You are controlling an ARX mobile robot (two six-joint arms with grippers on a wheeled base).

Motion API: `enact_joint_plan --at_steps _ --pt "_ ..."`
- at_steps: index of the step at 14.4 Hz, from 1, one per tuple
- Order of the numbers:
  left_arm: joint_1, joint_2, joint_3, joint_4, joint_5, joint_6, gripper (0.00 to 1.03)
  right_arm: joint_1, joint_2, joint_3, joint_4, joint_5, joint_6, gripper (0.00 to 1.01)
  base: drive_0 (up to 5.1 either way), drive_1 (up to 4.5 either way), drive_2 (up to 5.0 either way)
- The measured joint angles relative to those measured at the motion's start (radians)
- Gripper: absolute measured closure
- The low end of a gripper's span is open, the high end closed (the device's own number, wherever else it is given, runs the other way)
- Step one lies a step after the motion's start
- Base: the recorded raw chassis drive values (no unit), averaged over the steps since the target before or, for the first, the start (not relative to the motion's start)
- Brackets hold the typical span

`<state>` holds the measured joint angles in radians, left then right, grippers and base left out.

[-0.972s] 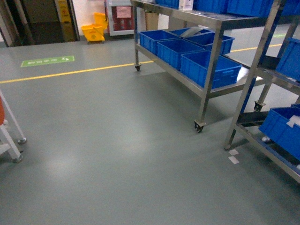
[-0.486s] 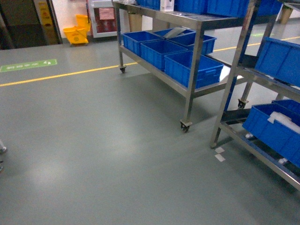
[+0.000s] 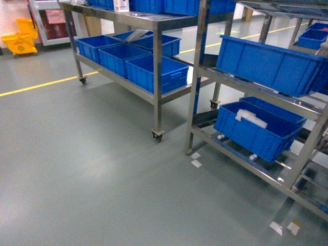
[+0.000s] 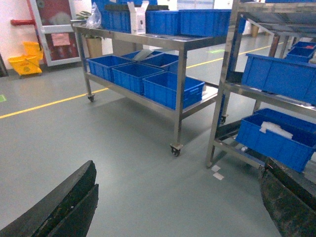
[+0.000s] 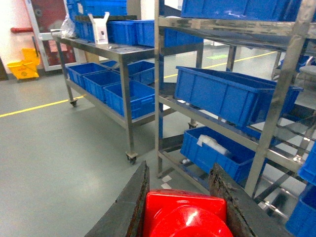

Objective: Pick red block from blue box to shelf

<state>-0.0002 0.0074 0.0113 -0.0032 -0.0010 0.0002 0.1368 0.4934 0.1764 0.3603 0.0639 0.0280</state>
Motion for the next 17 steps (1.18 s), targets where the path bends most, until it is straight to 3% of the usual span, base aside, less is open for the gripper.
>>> enact_joint_plan --at_steps 2,17 --pt "0.000 0.000 0.000 0.000 0.000 0.000 0.05 0.000 0.000 0.000 0.000 0.000 0.000 0.73 -1.6 -0.97 -2.3" --pt "0.000 0.000 0.000 0.003 0.000 0.000 0.05 0.000 -0.003 0.000 0.001 0.000 0.000 0.73 -1.7 2.25 -5.7"
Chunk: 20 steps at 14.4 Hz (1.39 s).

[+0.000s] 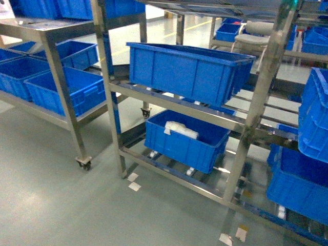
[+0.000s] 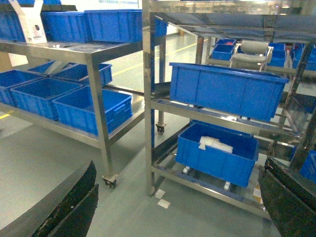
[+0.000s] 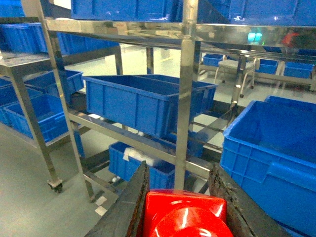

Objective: Pick red block from blue box to shelf

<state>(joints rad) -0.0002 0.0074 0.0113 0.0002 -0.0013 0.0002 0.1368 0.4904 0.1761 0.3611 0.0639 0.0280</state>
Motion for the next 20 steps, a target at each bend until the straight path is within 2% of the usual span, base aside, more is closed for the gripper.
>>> enact_joint_plan --at_steps 9,20 --pt "0.000 0.000 0.000 -0.004 0.001 0.000 0.05 0.000 0.003 0.000 -0.001 0.000 0.000 0.73 -1.6 -1.58 -1.6" --pt "0.000 0.000 0.000 -0.001 0.000 0.000 0.05 0.000 -0.002 0.000 0.003 0.000 0.000 0.73 -1.6 2.71 -6.0"
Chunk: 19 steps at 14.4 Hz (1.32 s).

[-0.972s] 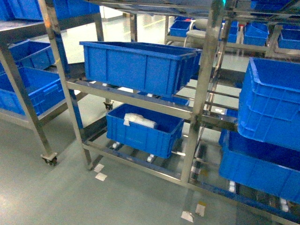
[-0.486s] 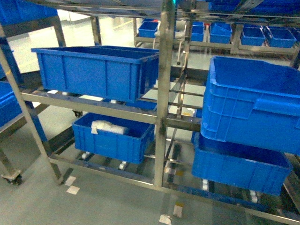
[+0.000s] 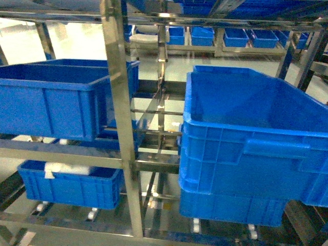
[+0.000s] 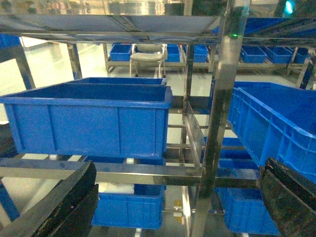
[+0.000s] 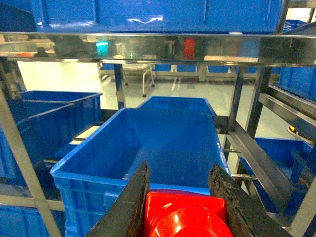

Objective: Pick red block from blue box to shelf

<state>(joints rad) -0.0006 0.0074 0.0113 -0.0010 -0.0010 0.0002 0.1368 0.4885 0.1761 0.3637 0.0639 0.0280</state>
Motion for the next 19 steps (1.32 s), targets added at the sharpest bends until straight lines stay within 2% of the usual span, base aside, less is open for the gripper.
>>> enact_joint_plan --at_steps 10,18,19 --pt "0.000 0.000 0.000 -0.003 0.001 0.000 0.05 0.000 0.002 0.000 -0.003 0.000 0.000 0.73 -0.4 -0.38 -0.4" --pt "0.000 0.000 0.000 -0.002 0.000 0.000 0.05 0.000 0.000 0.000 -0.002 0.000 0.000 0.73 -0.3 3.93 -4.4" --pt "0.000 0.000 0.000 -0.004 0.001 0.000 0.05 0.000 0.001 0.000 -0.003 0.000 0.000 0.73 0.0 0.00 0.0"
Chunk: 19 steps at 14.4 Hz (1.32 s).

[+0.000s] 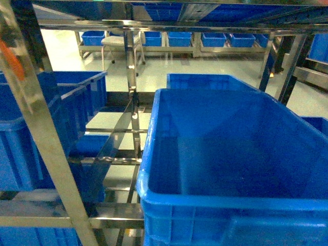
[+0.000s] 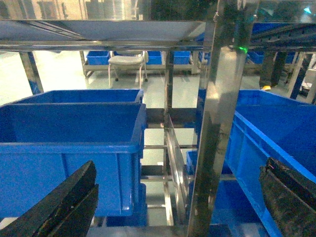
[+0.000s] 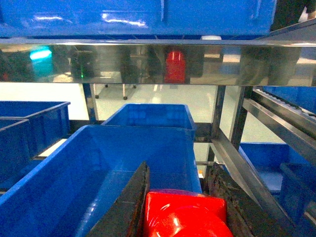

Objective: Pick red block from blue box to shelf

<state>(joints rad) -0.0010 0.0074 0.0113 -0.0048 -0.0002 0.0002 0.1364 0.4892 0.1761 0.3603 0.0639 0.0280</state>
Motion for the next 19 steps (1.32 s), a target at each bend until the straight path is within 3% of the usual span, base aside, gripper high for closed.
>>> enact_joint_plan --at_steps 19 --pt "0.000 0.000 0.000 0.000 0.000 0.000 0.05 0.000 0.004 0.000 0.000 0.000 0.000 0.73 0.0 0.00 0.0"
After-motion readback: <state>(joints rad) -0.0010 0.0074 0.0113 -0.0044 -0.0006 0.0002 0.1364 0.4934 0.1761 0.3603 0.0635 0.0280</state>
